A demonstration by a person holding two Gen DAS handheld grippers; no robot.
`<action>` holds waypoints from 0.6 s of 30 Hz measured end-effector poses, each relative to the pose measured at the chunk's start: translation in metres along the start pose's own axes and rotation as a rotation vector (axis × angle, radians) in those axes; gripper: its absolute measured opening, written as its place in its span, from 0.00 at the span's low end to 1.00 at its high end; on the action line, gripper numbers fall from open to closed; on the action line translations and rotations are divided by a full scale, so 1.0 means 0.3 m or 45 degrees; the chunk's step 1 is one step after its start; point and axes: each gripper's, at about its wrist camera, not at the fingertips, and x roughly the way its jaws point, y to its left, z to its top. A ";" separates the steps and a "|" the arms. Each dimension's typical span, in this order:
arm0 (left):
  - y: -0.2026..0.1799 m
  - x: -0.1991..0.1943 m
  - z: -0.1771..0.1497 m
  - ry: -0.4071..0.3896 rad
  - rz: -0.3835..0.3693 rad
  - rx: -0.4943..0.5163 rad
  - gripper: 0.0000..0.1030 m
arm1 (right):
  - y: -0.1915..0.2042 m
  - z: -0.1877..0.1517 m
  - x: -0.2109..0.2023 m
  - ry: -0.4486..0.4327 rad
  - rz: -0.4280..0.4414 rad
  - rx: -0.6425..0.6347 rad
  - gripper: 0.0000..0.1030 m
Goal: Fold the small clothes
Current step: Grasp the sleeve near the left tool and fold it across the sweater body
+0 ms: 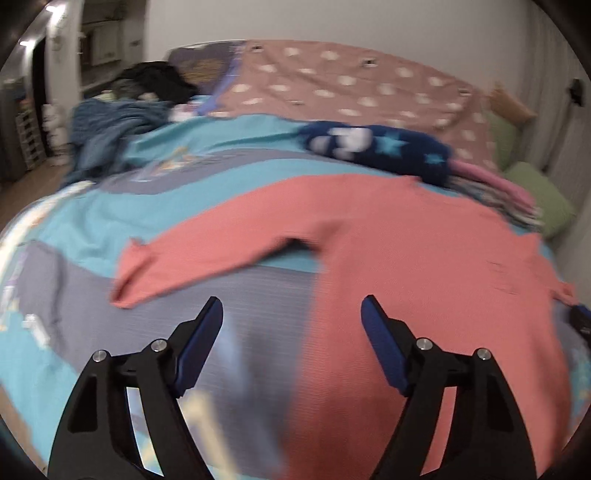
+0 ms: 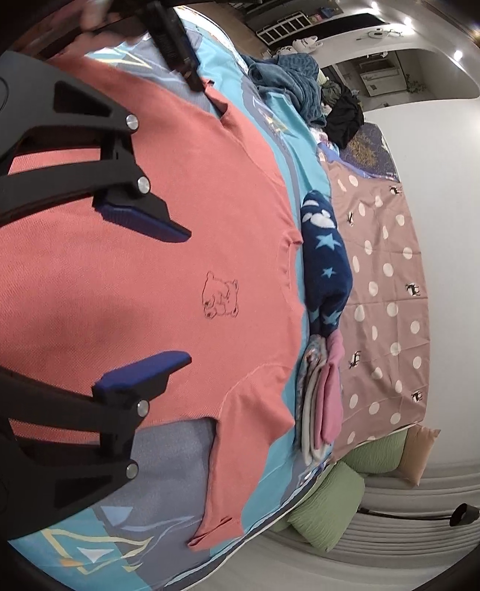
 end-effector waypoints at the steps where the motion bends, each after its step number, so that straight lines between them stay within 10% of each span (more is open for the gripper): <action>1: 0.052 0.021 0.009 0.012 0.060 -0.020 0.76 | -0.005 -0.001 0.003 0.004 -0.010 0.000 0.60; 6: 0.378 0.202 0.058 0.174 0.352 -0.164 0.76 | -0.038 -0.002 0.030 0.038 -0.050 0.023 0.61; 12: 0.538 0.391 0.080 0.341 0.357 -0.193 0.75 | -0.058 -0.003 0.070 0.088 -0.061 0.065 0.62; 14: 0.566 0.436 0.084 0.378 0.374 -0.213 0.62 | -0.053 0.003 0.073 0.091 -0.058 0.063 0.63; 16: 0.596 0.459 0.085 0.383 0.308 -0.283 0.18 | -0.051 0.007 0.069 0.086 -0.058 0.058 0.63; 18: 0.621 0.447 0.094 0.352 0.198 -0.403 0.05 | -0.057 0.011 0.065 0.080 -0.061 0.059 0.64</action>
